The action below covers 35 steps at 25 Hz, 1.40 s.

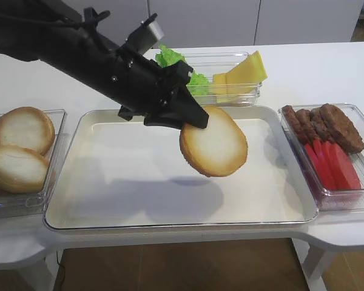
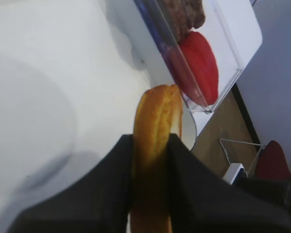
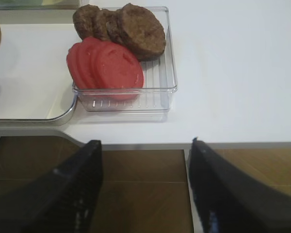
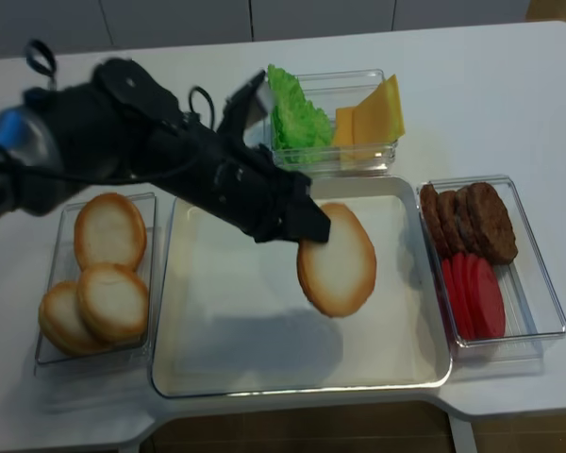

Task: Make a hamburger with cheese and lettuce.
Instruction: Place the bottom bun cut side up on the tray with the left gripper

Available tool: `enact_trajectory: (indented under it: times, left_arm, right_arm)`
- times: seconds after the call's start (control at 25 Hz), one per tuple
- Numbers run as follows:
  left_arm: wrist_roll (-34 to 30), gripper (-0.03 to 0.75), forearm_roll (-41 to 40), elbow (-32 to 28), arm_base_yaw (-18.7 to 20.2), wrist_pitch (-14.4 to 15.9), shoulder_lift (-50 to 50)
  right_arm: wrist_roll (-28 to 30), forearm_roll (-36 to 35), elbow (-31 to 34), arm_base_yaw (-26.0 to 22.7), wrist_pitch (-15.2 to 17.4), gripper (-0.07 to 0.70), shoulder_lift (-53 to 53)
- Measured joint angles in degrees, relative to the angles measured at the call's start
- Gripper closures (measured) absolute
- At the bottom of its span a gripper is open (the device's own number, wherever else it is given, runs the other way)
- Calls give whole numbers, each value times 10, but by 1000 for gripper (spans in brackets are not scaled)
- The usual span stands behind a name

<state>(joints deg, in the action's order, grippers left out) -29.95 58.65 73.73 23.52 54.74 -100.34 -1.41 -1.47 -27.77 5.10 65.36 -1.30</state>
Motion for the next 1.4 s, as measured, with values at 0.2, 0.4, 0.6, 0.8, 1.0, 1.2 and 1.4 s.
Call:
enact_trajectory:
  times: [0.2,0.4,0.6,0.8,1.0,1.2,1.4]
  left_arm:
    - [0,576,-4,0,0,-9,-20]
    - [21,577,-7,0,-17,-21,-20]
    - [45,577,-50,0,-38,-21,-20]
    - [57,577,-60,0,-39,-20,-31]
    - [59,577,-60,0,-39,-10,-58]
    - [56,577,-60,0,-39,-9,-66]
    - [55,576,-64,0,-39,-9,-66]
  right_arm:
    - [0,0,0,0,0,188,0]
    - [0,0,0,0,0,188,0]
    - [0,0,0,0,0,188,0]
    - [0,0,0,0,0,188,0]
    - [0,0,0,0,0,188,0]
    - [0,0,0,0,0,188,0]
    - [0,0,0,0,0,188,0]
